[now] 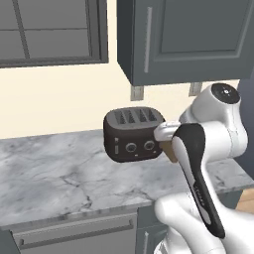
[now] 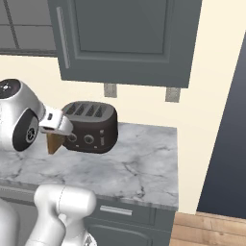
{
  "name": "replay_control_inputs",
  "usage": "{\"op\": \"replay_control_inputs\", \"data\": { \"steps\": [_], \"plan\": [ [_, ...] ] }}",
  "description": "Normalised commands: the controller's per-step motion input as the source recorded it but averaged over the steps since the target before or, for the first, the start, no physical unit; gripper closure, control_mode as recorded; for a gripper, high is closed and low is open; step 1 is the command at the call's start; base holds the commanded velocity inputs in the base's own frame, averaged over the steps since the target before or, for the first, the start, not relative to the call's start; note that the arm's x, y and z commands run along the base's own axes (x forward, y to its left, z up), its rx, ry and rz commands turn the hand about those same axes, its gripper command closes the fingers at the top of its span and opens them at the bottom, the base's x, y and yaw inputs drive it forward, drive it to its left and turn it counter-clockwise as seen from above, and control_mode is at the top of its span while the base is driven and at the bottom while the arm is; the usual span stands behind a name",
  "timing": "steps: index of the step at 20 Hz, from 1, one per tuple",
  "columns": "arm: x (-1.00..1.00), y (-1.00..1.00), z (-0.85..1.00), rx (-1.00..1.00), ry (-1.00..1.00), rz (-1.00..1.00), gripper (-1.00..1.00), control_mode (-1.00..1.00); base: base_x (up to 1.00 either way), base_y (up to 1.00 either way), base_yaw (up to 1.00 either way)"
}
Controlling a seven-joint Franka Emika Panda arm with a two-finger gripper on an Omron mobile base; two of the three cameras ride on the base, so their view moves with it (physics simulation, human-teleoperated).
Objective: Start the toaster. Once the lever pops up, take the bread to the plate on the dining counter.
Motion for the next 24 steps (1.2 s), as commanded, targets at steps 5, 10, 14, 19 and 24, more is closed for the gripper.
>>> {"op": "replay_control_inputs", "data": {
  "steps": [5,10,14,19,24],
  "plan": [
    [-0.22,0.00,0.00,-0.05,0.06,0.00,1.00,-1.00,0.00,0.00,0.00],
    [-0.08,0.00,0.00,-0.06,0.00,0.00,1.00,-1.00,0.00,0.00,0.00],
    [0.00,-0.01,0.00,-0.02,0.00,0.00,1.00,-1.00,0.00,0.00,0.00],
    [0.00,-0.02,0.00,0.00,0.02,0.00,1.00,-1.00,0.00,0.00,0.00],
    [0.00,-0.02,0.00,0.00,0.03,0.00,1.00,-1.00,0.00,0.00,0.00]
  ]
}}
